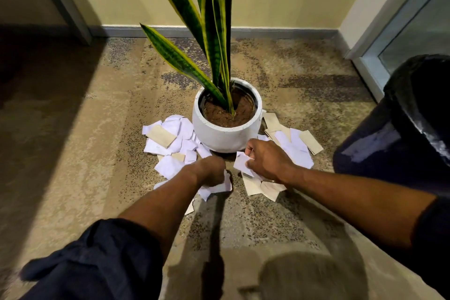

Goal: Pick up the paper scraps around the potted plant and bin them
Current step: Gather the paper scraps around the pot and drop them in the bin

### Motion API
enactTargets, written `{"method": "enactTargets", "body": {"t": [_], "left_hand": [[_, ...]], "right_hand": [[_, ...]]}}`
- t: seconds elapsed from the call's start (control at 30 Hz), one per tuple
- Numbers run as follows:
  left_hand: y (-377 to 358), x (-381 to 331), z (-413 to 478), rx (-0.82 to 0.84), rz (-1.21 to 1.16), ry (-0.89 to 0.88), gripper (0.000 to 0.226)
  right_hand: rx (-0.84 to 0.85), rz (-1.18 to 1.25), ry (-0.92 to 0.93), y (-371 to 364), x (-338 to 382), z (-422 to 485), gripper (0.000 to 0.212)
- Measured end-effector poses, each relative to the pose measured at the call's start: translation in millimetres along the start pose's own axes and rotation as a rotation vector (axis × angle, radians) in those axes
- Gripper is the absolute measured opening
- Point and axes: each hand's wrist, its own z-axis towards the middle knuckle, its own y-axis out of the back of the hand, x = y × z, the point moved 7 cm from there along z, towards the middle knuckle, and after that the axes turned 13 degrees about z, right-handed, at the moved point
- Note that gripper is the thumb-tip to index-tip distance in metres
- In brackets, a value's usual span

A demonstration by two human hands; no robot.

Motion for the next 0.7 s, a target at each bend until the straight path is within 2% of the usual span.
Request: {"method": "enactTargets", "body": {"t": [0.17, 0.3, 0.43, 0.57, 0.7], "left_hand": [[47.0, -42.0, -10.6, -0.152, 0.015, -0.119, 0.024], [104.0, -69.1, -32.7, -0.383, -0.013, -0.149, 0.019], [160.0, -84.1, -54.7, -0.637, -0.213, -0.087, 0.009], [199.4, -113.2, -72.8, -0.815, -0.484, -0.087, 0.025], [223.3, -158.0, -89.4, -0.93, -0.593, -0.156, 0.021]], "right_hand": [[-0.05, -0.043, -0.084, 48.6, -2.8, -9.5, 0.016], [-0.117, -0.087, -0.124, 98.9, 4.7, -20.1, 0.008], [-0.258, -0.132, -0.102, 162.9, 20.9, -35.5, 0.023], [-0.413, -0.216, -0.111, 243.9, 35.2, -55.8, 0.017], [-0.565, -0.183, -0.175, 320.5, 27.0, -83.8, 0.013]]}}
